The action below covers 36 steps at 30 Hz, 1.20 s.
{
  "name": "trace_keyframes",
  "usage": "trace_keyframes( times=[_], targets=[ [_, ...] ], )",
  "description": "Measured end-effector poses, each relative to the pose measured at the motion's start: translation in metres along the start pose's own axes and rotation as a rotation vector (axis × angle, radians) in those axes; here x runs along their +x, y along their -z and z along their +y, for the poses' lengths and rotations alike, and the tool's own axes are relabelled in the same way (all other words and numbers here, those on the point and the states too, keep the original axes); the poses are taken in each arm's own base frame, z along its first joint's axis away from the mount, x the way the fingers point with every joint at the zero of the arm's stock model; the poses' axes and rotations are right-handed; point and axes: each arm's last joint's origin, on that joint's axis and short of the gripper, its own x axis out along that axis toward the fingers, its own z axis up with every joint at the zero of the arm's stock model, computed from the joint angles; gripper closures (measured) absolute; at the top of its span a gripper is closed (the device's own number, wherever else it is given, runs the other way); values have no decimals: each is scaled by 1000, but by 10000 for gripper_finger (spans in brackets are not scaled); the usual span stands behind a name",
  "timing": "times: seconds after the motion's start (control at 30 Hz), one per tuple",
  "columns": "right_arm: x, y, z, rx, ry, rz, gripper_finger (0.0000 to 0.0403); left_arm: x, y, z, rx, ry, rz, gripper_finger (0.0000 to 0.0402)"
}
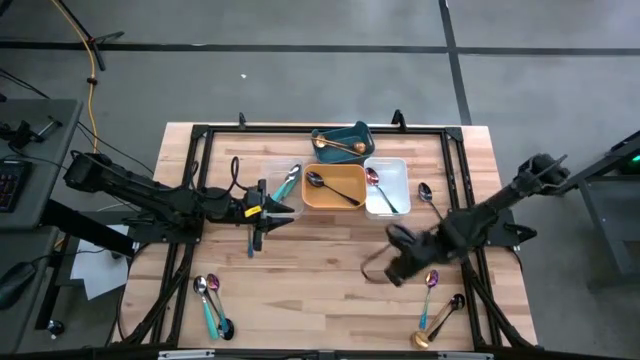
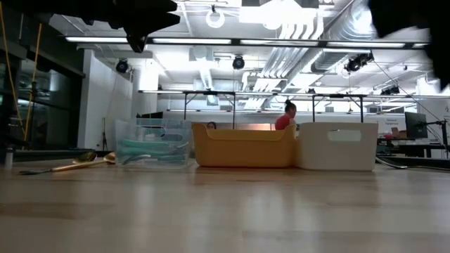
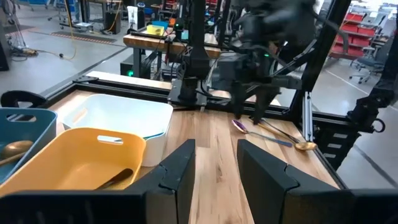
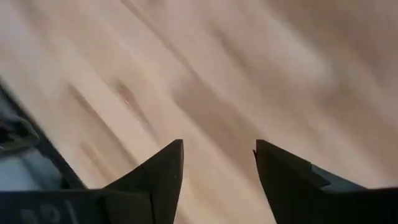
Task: Sort silverware by color (type)
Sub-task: Put the distorted-color spoon into the white bin
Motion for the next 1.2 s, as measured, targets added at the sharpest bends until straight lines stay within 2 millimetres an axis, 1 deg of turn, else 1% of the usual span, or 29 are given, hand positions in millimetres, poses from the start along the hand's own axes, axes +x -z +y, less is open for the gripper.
trace_keyframes(
  times=[0.1, 0.17, 0.3, 0.43, 0.57, 0.8, 1.03, 1.13, 1.2],
  targets=[
    [-5, 26, 7, 142, 119, 98, 208, 0, 1, 0, -22, 0, 5, 289],
    [-2, 42, 7, 219, 194, 160, 208, 0, 1, 0, -25, -1, 9, 289],
    [19, 69, 8, 314, 287, 300, 208, 0, 3, 0, -40, -5, 28, 289],
    [44, 86, 9, 356, 257, 334, 208, 0, 3, 0, -47, -4, 30, 289],
    [55, 88, 6, 410, 272, 283, 208, 0, 3, 0, -47, -4, 29, 289],
    [68, 89, -15, 505, 361, 260, 208, 0, 3, 0, -46, -4, 29, 289],
    [82, 91, -24, 533, 291, 270, 209, 0, 3, 0, -46, -4, 32, 289],
    [84, 90, -28, 534, 293, 264, 218, 0, 4, 0, -45, -6, 37, 289],
    [85, 90, -30, 531, 293, 255, 235, 0, 4, 0, -51, -6, 37, 289]
  ],
)
